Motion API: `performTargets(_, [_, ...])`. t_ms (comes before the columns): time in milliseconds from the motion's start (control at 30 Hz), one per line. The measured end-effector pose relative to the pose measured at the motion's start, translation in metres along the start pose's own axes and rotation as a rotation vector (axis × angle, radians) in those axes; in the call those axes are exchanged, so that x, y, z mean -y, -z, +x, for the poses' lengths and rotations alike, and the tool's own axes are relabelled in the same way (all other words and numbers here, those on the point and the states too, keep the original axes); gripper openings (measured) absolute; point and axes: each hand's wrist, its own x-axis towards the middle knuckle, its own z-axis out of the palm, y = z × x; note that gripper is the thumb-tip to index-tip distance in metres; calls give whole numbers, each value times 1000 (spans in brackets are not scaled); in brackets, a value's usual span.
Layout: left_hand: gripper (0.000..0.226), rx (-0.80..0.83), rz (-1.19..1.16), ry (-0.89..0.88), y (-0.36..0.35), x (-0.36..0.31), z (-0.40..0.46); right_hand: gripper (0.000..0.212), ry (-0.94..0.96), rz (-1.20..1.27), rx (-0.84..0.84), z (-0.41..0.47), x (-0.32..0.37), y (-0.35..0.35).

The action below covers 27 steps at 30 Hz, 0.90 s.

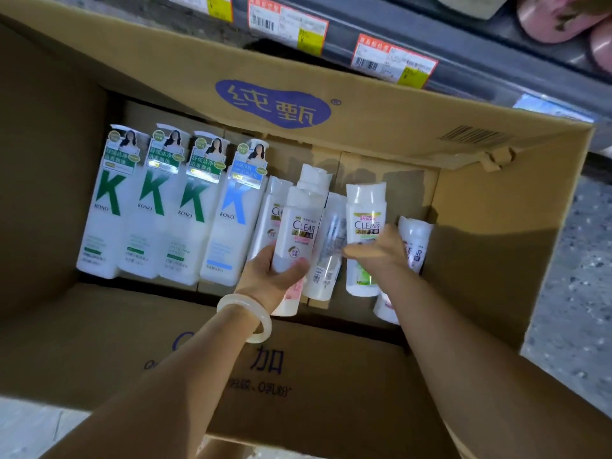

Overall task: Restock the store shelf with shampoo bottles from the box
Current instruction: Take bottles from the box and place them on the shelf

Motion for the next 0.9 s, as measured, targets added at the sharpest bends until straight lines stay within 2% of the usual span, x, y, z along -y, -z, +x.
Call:
performTargets(67, [15, 62, -9, 14, 1, -17, -7, 39, 84, 131, -28, -17, 10, 13])
performTargets(133, [14, 75, -5, 12, 2, -44, -20, 40, 195, 250, -35, -39, 26, 37])
performTargets(300, [25, -54, -68, -146, 1, -131, -89, 43, 361, 242, -12, -124, 66, 115])
performTargets(400, [32, -70, -100, -219, -5, -189, -148, 33, 435, 359, -76, -185, 87, 165])
performTargets(600, [26, -23, -170, -357, -23, -298, -289, 41, 521, 435, -103, -317, 126, 277])
performTargets(700, [31, 8, -195, -429, -31, -340, -360, 43, 606, 456, -151, -382, 138, 331])
performTargets(767, [35, 43, -176, -488, -38, -365, -402, 44, 652, 462, -193, -422, 142, 360])
performTargets(900, [29, 138, -169, -604, -46, -411, -473, 46, 718, 471, -323, -499, 144, 406])
